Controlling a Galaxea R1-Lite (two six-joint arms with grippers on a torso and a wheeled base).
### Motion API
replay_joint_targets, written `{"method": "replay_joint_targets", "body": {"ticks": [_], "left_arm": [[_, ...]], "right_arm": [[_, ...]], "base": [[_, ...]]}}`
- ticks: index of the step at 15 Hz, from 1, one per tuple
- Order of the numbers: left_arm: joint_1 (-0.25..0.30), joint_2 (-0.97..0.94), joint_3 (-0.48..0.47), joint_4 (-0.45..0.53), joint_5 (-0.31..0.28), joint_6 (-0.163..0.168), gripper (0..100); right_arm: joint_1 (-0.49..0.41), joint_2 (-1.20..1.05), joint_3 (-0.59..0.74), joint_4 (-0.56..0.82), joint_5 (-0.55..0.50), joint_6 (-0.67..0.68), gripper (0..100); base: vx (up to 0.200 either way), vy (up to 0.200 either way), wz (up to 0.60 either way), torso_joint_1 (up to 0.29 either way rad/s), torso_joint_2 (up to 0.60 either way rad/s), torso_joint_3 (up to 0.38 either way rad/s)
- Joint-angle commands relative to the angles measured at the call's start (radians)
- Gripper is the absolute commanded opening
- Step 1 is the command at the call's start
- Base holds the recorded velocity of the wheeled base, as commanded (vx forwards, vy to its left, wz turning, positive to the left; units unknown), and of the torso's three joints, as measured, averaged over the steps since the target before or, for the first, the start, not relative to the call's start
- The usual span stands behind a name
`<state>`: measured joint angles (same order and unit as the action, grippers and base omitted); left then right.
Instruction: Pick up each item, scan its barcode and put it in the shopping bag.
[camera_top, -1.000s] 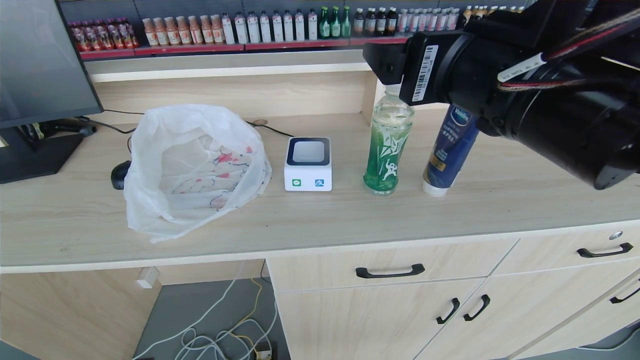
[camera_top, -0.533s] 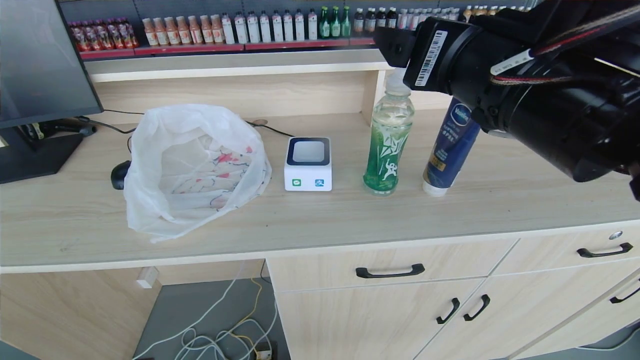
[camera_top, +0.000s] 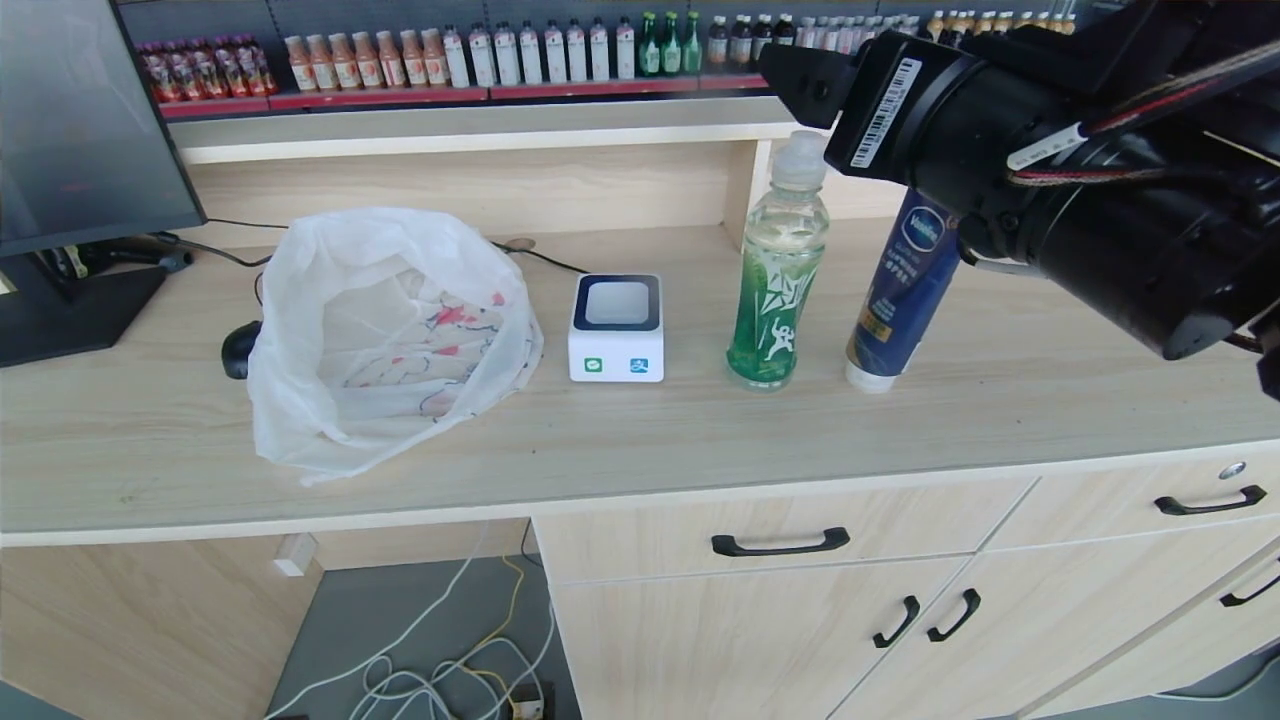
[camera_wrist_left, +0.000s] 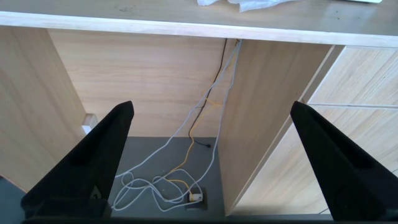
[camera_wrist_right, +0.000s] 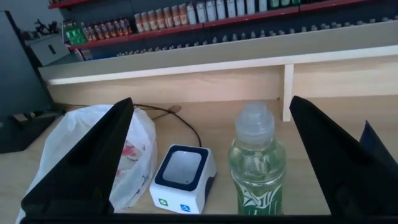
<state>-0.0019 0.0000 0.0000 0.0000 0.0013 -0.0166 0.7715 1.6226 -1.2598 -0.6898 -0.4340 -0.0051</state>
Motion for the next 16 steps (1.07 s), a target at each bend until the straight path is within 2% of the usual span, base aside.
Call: {"method": "replay_joint_targets", "body": {"ticks": [1,8,10,16], "left_arm": [[-0.001,0.000,0.000,0.000,0.000,0.000,100],[-0.001,0.000,0.000,0.000,0.000,0.000,100],[-0.001,0.000,0.000,0.000,0.000,0.000,100],[-0.001,0.002,0.000,0.000,0.000,0.000,100]], "right_arm": [[-0.004,-0.020,0.002,0.001,0.001,0.001,100],[-0.106,0.000,0.043,-0.001,-0.014,-0.081,100],[-0.107,0.007,0.043,-0.001,-0.012,-0.098,100],[-0.101,0.128,-0.095,-0.001,-0.005,-0.153,100]], "base": [[0.000,0.000,0.00,0.000,0.00,0.000],[0.000,0.000,0.00,0.000,0.00,0.000],[0.000,0.000,0.00,0.000,0.00,0.000],[0.000,0.000,0.00,0.000,0.00,0.000]]}}
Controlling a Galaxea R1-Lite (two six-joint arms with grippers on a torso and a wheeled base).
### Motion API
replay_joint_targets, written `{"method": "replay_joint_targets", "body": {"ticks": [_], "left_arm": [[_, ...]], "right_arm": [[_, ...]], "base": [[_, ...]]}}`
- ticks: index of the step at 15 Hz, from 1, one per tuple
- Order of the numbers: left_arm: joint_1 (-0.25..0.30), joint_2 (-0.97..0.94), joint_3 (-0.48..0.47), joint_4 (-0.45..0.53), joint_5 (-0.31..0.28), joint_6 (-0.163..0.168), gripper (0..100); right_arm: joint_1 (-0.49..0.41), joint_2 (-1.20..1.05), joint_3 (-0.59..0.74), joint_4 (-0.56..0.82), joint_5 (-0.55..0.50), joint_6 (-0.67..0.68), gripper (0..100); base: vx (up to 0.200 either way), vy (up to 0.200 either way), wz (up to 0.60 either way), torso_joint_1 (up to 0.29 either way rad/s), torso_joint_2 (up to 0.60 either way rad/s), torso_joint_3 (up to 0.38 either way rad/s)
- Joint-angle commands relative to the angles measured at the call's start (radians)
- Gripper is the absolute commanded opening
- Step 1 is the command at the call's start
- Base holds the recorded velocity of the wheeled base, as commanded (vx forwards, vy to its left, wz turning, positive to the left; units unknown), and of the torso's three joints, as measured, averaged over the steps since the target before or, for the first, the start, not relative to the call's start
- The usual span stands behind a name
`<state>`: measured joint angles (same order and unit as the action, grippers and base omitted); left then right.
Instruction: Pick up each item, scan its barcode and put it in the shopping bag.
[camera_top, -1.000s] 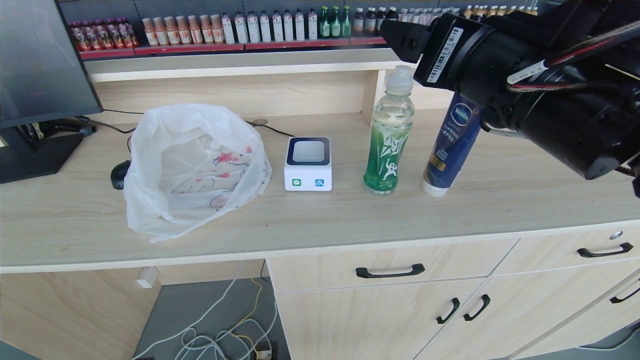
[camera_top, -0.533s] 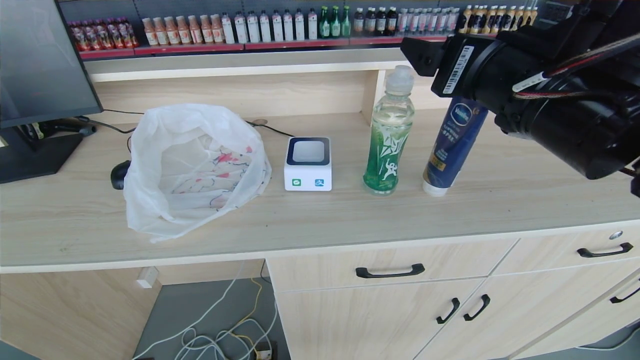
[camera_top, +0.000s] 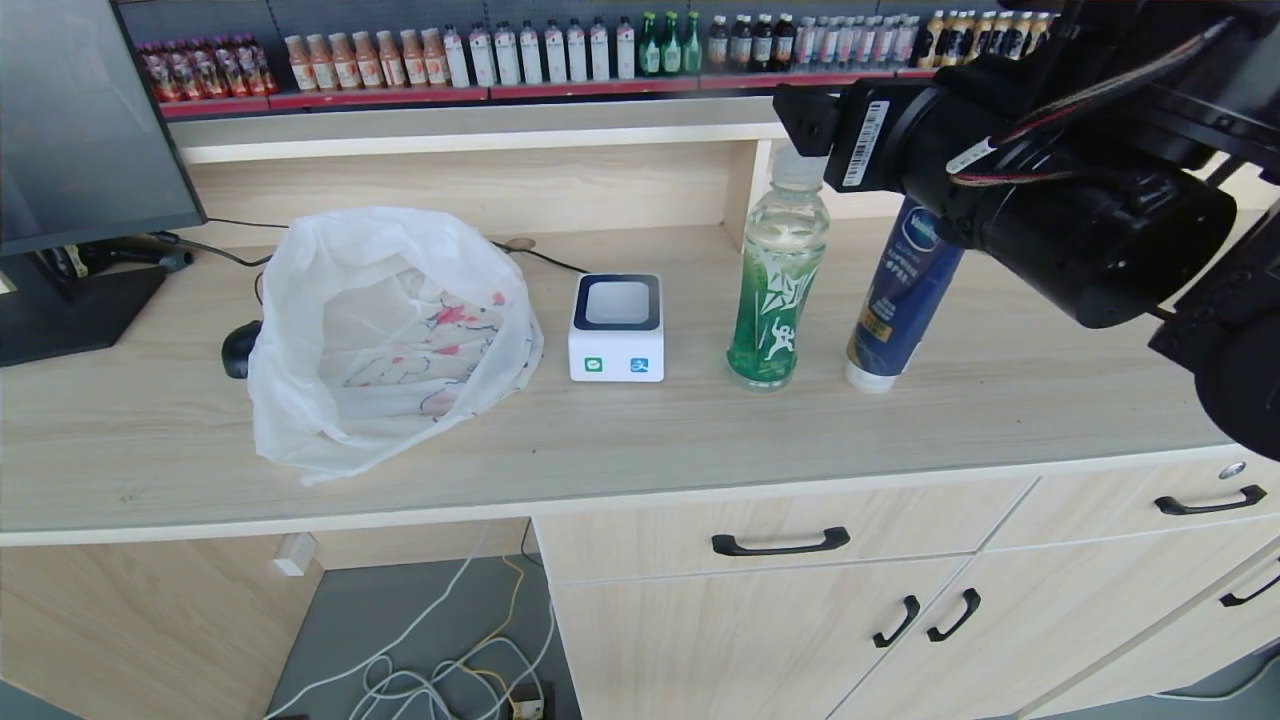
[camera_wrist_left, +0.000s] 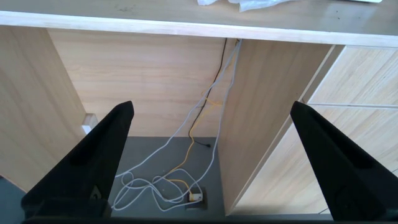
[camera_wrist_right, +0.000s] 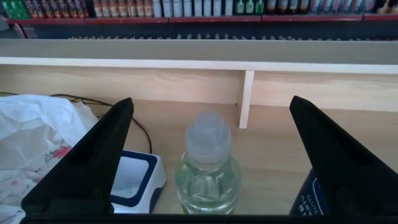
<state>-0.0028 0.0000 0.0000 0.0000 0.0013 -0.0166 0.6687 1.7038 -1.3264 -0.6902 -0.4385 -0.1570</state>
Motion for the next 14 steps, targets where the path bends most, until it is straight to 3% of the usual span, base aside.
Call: {"method": "replay_joint_targets", "body": {"ticks": [1,5,14], "left_arm": [[0.000,0.002,0.000,0.000,0.000,0.000,100],[0.000,0.002,0.000,0.000,0.000,0.000,100],[0.000,0.002,0.000,0.000,0.000,0.000,100]], "right_arm": [[0.002,0.086,-0.054,-0.003,0.000,0.004,100],[0.002,0.186,-0.094,-0.124,-0.005,-0.004,100],[-0.015,0.172,-0.071,-0.129,-0.008,-0.036,100]], "base": [[0.000,0.000,0.00,0.000,0.00,0.000],[0.000,0.000,0.00,0.000,0.00,0.000],[0.000,0.000,0.00,0.000,0.00,0.000]]}}
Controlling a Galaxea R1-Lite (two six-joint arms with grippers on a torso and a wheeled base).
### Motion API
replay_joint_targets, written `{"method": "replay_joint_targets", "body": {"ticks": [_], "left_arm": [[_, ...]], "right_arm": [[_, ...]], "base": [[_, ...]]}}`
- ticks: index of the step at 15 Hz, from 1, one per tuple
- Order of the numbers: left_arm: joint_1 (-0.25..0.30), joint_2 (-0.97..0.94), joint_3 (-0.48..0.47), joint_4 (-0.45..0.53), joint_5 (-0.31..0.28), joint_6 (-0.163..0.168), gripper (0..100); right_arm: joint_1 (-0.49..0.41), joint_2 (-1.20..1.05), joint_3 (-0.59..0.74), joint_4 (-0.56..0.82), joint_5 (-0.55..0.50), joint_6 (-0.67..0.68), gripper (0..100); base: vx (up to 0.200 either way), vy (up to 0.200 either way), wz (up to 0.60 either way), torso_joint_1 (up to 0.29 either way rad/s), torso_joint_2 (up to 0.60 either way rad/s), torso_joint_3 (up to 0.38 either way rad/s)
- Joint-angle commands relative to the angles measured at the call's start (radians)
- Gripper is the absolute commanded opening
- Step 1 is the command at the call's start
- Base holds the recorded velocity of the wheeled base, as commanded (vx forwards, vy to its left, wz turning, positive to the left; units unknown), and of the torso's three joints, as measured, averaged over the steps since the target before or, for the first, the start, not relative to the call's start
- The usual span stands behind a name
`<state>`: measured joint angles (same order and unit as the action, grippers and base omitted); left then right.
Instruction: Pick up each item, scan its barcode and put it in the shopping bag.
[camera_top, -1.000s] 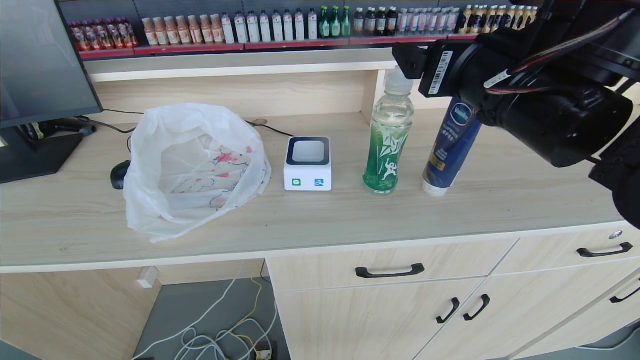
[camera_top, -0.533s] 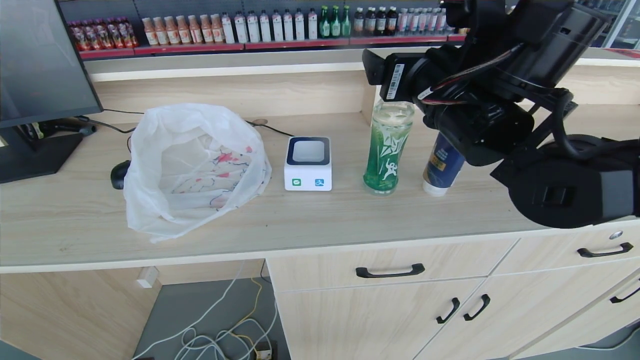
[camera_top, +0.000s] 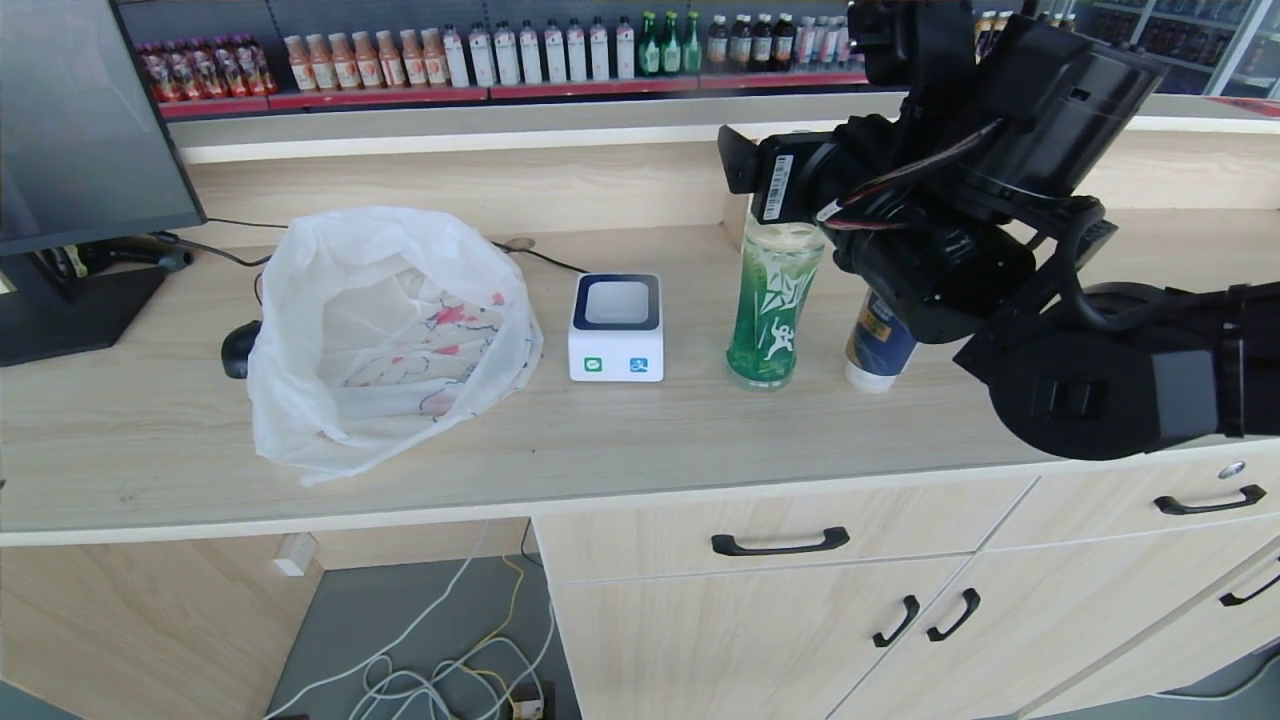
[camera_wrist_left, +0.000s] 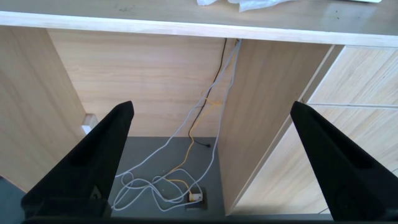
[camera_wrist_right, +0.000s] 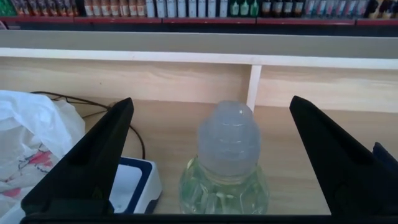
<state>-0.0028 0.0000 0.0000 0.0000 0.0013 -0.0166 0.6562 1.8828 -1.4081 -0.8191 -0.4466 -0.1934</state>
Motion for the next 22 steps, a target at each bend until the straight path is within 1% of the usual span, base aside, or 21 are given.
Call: {"method": "replay_joint_targets", "body": {"ticks": [1,4,7,11,15,18,22], "left_arm": [[0.000,0.002,0.000,0.000,0.000,0.000,100],[0.000,0.000,0.000,0.000,0.000,0.000,100],[0.000,0.002,0.000,0.000,0.000,0.000,100],[0.000,0.002,0.000,0.000,0.000,0.000,100],[0.000,0.002,0.000,0.000,0.000,0.000,100],[0.000,0.000,0.000,0.000,0.000,0.000,100],[0.000,0.002,0.000,0.000,0.000,0.000,100]], "right_arm": [[-0.007,-0.007,0.020,0.000,0.000,0.003,100],[-0.007,-0.005,0.035,-0.002,0.000,0.023,100],[-0.007,0.001,0.084,-0.002,0.000,0.052,100],[-0.009,0.006,0.104,-0.002,0.000,0.058,100],[-0.021,0.022,0.147,-0.064,0.000,0.058,100],[-0.021,0.026,0.186,-0.081,0.000,0.060,100],[-0.021,0.041,0.192,-0.094,0.002,0.066,100]], "base": [[0.000,0.000,0.00,0.000,0.00,0.000],[0.000,0.000,0.00,0.000,0.00,0.000],[0.000,0.000,0.00,0.000,0.00,0.000],[0.000,0.000,0.00,0.000,0.00,0.000],[0.000,0.000,0.00,0.000,0.00,0.000],[0.000,0.000,0.00,0.000,0.00,0.000],[0.000,0.000,0.00,0.000,0.00,0.000]]}}
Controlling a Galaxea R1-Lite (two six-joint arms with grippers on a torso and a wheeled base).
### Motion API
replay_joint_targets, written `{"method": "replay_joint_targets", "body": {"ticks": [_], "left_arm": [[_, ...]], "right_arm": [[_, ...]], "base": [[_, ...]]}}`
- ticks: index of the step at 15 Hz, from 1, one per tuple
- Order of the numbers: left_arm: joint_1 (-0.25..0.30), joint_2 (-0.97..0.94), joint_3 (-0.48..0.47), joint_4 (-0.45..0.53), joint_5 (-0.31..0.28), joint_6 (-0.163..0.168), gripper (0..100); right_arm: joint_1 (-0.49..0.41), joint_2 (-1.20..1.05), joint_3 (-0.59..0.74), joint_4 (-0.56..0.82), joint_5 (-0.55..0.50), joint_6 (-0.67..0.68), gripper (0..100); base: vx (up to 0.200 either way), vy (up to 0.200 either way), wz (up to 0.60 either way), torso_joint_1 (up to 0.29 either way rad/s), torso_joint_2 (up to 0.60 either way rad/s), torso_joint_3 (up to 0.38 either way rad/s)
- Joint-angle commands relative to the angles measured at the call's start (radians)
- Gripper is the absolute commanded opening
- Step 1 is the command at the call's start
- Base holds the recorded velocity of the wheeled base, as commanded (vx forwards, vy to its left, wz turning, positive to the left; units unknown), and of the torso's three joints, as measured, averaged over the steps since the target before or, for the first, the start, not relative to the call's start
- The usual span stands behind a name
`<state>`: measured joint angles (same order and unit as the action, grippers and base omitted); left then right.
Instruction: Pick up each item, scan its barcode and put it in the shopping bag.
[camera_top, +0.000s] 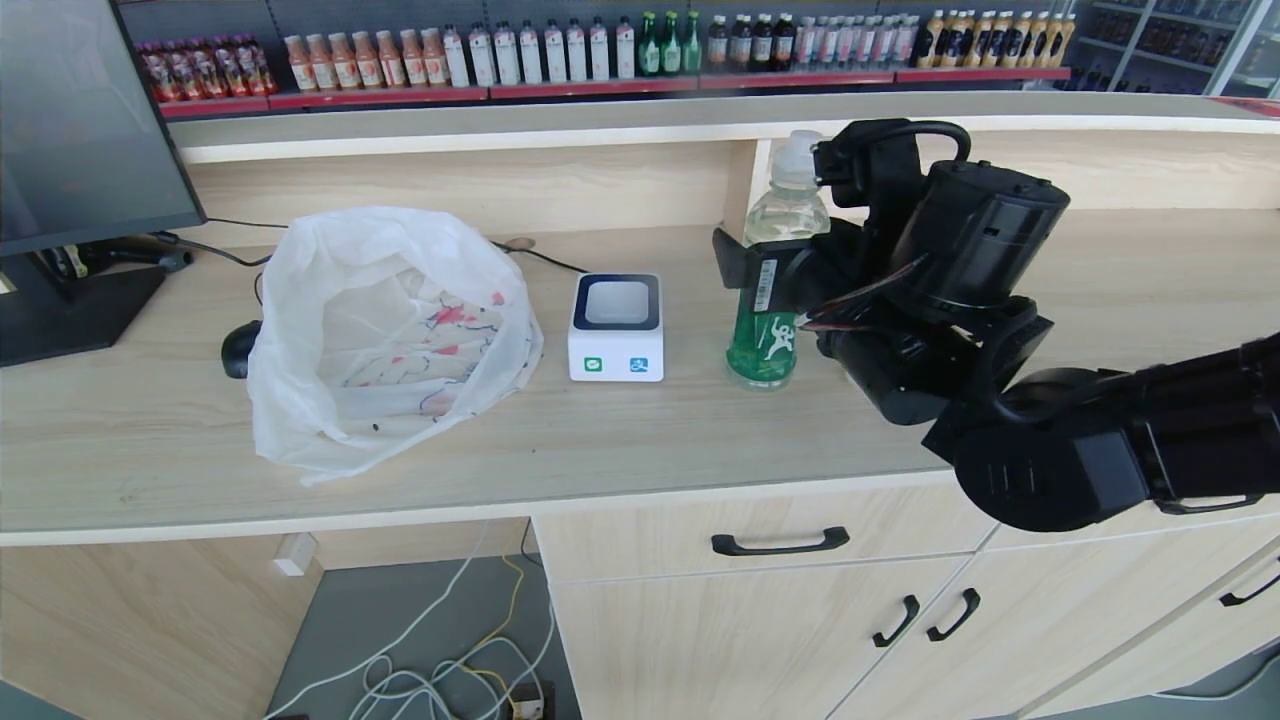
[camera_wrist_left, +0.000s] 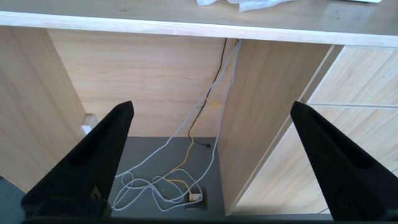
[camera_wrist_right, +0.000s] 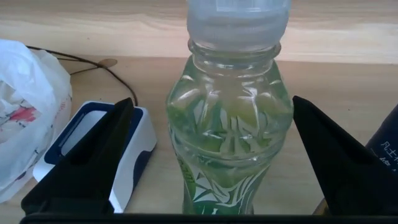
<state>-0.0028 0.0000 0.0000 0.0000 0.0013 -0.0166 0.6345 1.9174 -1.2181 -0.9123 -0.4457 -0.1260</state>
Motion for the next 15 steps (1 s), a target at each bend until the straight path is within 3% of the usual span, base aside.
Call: {"method": "replay_joint_targets", "body": {"ticks": [1,9,15], "left_arm": [[0.000,0.002,0.000,0.000,0.000,0.000,100],[0.000,0.002,0.000,0.000,0.000,0.000,100],[0.001,0.002,0.000,0.000,0.000,0.000,100]], "right_arm": [[0.001,0.017,0.003,0.000,-0.001,0.012,100],[-0.009,0.037,0.015,-0.008,-0.001,0.022,100],[-0.021,0.101,0.015,-0.111,0.002,0.019,100]], "base": [[0.000,0.000,0.00,0.000,0.00,0.000],[0.000,0.000,0.00,0.000,0.00,0.000],[0.000,0.000,0.00,0.000,0.00,0.000]]}}
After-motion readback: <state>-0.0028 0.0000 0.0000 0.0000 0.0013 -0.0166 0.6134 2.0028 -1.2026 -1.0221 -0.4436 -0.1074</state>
